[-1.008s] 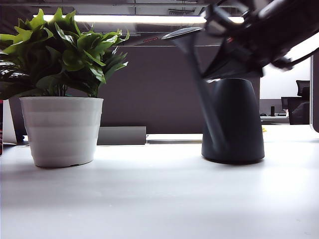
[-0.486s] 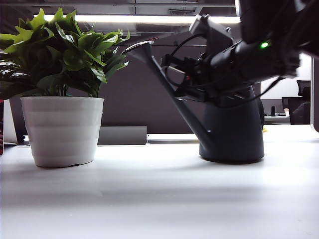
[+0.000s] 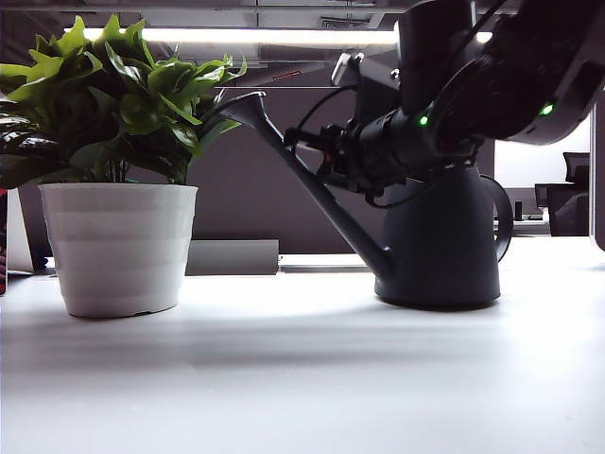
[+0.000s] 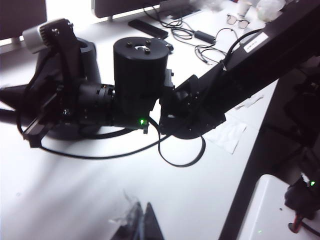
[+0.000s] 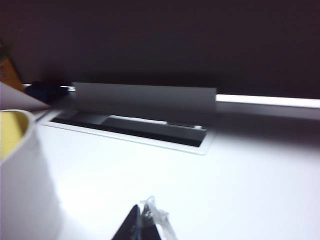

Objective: Pick up the watering can from the table, water the potted plant, and put the can back.

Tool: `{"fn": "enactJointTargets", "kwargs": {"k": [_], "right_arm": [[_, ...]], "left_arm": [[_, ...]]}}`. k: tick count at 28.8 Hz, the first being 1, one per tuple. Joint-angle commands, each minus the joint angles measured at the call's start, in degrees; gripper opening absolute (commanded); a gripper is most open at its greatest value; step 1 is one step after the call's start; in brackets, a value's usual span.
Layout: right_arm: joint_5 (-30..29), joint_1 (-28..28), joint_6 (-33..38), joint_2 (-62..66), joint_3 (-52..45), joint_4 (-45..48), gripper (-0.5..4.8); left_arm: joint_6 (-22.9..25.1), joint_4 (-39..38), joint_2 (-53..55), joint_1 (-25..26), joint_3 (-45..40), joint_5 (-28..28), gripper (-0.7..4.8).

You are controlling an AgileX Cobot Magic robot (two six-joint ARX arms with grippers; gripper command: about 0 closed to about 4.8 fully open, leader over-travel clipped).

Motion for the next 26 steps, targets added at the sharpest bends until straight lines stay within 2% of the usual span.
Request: {"fn": "enactJointTargets", "kwargs": {"k": [1,4,8,11,13,15,18,21,24,26], "right_arm": [[1.51,0.04,-9.53,-1.79,0.15,1.18,-0.05],[3.54,-0.33,-17.59,-6.05,0.15,0.02,-0.05],[3.78,-2.91,-21.64,-15.41,0.17,-5.01,-0.05],[3.78,-7.3,-27.89,-23.1,0.22,-11.69,-0.05],[2.56,-12.31,-29.44,-27.28,0.22,-17.9,-0.05],[-2.19,-18.67,-29.55,-29.81,0.24,-24.09,-0.05],[-12.63,-30.56,-29.44,-30.84,0.24,-31.1,-0.05],[-20.52,-38.95,-29.44,-29.46,0.24,-32.7,-0.05],[-25.75,-44.13,-29.57,-26.27,0.37,-31.74,-0.05],[-28.7,-45.13,-30.34,-23.74,0.37,-30.86,-0.05]], "left_arm": [[0.26,-0.59,-0.22,-0.09,0.24,-1.01,-0.05],[0.48,-0.5,-0.22,-0.09,0.24,-2.01,-0.05],[1.79,-0.28,-0.22,-0.07,0.24,-3.85,-0.05],[1.81,1.57,0.09,-0.07,0.24,-6.71,-0.05],[1.95,4.09,1.57,-0.07,0.26,-8.72,-0.05],[1.95,6.78,4.13,-0.09,0.42,-8.7,-0.05],[1.75,10.36,9.55,-0.11,1.9,-8.11,-0.05],[1.75,11.56,14.91,-0.13,4.94,-6.29,-0.05],[1.77,11.61,20.35,-0.11,9.09,-6.86,-0.05],[1.88,11.98,23.82,-0.11,11.98,-8.02,-0.05]]}}
